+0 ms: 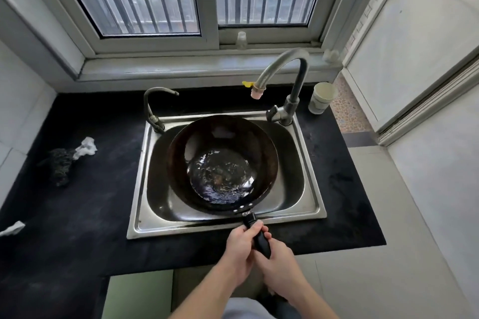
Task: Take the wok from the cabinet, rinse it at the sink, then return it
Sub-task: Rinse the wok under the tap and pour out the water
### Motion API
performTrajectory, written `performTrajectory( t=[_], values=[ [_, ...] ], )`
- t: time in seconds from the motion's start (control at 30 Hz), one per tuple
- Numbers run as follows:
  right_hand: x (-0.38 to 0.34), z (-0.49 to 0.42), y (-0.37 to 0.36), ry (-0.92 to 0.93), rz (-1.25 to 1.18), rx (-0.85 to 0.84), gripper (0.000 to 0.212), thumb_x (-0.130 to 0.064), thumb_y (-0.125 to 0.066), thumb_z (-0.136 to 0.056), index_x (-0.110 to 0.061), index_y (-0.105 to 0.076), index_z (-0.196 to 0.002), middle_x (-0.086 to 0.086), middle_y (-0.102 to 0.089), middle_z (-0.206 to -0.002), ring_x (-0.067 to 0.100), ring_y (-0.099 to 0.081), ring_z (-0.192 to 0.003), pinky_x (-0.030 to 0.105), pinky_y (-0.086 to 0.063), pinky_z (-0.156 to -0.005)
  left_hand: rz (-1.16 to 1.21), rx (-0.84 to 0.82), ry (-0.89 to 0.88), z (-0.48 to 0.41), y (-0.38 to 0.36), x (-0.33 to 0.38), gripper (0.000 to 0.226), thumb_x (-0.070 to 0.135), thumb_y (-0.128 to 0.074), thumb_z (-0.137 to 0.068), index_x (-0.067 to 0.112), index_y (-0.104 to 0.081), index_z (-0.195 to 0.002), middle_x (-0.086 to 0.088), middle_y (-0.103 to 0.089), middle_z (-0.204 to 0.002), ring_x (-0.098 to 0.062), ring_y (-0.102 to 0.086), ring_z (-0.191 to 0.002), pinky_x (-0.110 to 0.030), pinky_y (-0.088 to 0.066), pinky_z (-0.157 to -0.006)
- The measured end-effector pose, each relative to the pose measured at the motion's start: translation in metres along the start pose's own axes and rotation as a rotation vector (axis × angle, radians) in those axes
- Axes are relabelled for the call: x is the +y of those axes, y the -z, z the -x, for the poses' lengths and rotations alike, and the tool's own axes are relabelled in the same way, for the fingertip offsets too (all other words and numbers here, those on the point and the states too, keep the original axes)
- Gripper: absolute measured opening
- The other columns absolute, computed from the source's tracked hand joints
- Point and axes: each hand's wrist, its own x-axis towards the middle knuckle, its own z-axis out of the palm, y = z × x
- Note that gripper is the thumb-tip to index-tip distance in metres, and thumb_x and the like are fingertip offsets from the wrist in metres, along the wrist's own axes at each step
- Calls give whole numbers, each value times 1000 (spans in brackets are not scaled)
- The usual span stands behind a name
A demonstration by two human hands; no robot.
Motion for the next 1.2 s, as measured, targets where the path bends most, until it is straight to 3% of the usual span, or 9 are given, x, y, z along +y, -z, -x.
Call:
performTrajectory(
  t=[0.1,0.33,0.53,0.63,0.77,0.83,0.9,1.07,1.2],
  values=[
    [-6,-3,4,25,19,20,12,-32,-64,-84,-23,-60,-77,-4,-66,-65,0,-56,-53,16,-42,-51,6,-11,-13,1,-8,6,15,7,-57,-96,0,-61,-84,-8,-64,-67,-19,-60,-64,-30,-54,-63],
    [-22,-1,-5,43,-85,-39,19,-22,-62,-85,-21,-57,-67,-7,-55,-47,3,-47,-42,22,-38,-46,-38,50,-67,11,2,17,14,9,-60,-95,0,-64,-85,-8,-66,-70,-19,-62,-67,-33,-54,-69],
    [-9,10,-12,-3,-74,-83,15,-32,-59,-79,-19,-59,-71,-5,-58,-50,8,-51,-43,30,-41,-46,-60,90,-51,16,14,0,12,8,-60,-95,-3,-63,-93,-11,-64,-77,-21,-63,-72,-33,-56,-72],
    [-1,18,-7,-20,-49,-67,12,-33,-60,-79,-25,-57,-71,-5,-58,-49,6,-52,-38,23,-38,-43,-29,74,-11,17,11,-11,10,6,-59,-95,-3,-62,-95,-11,-64,-77,-21,-63,-70,-31,-56,-66],
    [6,24,4,-49,18,-5,21,-50,-54,-72,-29,-55,-74,-4,-63,-63,13,-59,-55,27,-43,-52,11,20,40,11,0,-21,9,6,-60,-94,-3,-63,-91,-11,-64,-75,-22,-62,-70,-33,-55,-68],
    [7,25,10,-45,45,22,13,-41,-58,-79,-28,-58,-77,-3,-67,-71,14,-64,-65,30,-48,-57,17,-9,54,9,-7,-23,9,6,-60,-94,-2,-63,-91,-11,-64,-75,-22,-62,-70,-33,-55,-69],
    [4,26,15,-14,70,54,6,-32,-60,-85,-27,-60,-85,-5,-68,-77,9,-64,-70,21,-47,-59,40,-40,70,8,-13,-24,9,6,-59,-95,-2,-63,-93,-11,-63,-75,-22,-61,-70,-31,-56,-67],
    [-1,24,15,46,137,125,23,-26,-61,-91,-13,-66,-109,-13,-60,-84,-2,-54,-69,8,-44,-57,103,-66,73,8,-16,-20,13,7,-57,-96,-3,-62,-102,-11,-62,-78,-22,-59,-74,-33,-52,-74],
    [-4,28,7,24,105,98,17,-29,-60,-91,-17,-66,-102,-11,-65,-82,1,-61,-71,15,-48,-60,118,-96,81,14,-6,-16,12,7,-57,-96,-3,-61,-100,-11,-62,-78,-22,-59,-71,-33,-54,-71]
  ],
)
